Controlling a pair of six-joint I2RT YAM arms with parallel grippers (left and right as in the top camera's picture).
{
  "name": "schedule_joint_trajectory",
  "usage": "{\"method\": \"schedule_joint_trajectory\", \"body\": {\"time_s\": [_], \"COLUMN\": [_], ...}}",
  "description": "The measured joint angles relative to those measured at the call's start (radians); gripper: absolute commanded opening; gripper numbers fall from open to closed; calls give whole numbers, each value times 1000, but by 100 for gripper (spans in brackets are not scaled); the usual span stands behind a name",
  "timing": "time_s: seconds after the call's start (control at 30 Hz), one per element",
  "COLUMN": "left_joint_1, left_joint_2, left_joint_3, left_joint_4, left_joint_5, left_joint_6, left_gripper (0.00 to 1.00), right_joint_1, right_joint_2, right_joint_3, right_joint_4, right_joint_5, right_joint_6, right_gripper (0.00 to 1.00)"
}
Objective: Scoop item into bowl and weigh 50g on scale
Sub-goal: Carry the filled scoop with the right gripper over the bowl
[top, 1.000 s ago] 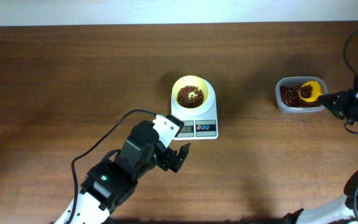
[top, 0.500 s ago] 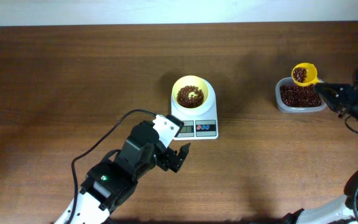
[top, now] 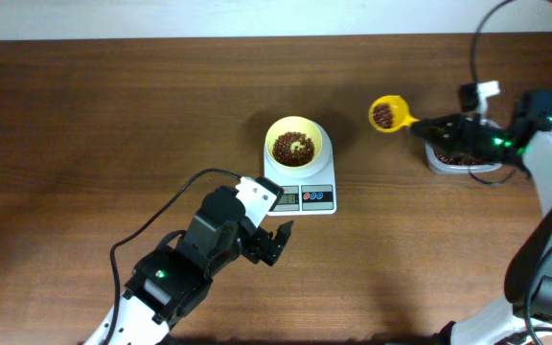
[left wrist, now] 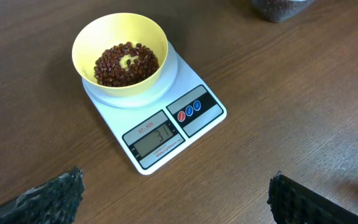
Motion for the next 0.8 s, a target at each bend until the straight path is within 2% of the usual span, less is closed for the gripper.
{"method": "schedule_joint_trajectory", "body": {"time_s": [0.27,0.47,0.7,0.8], "left_joint_1": [0,0,0,0], "left_joint_2": [0,0,0,0], "left_joint_3": [0,0,0,0], "left_joint_4": [-2,-2,-3,-3], "left_joint_5": [0,0,0,0], "left_joint_6": [0,0,0,0], "left_gripper": [99,99,99,99], "right_joint_1": [204,329,418,444], "right_joint_2": [0,2,2,2], "right_joint_3": [-5,-11,-11,-11], "right_joint_4": [130,381,409,445], "right_joint_5": [78,186,408,487], "right_joint_6": [53,222,275,236], "right_gripper": [4,4,4,4]}}
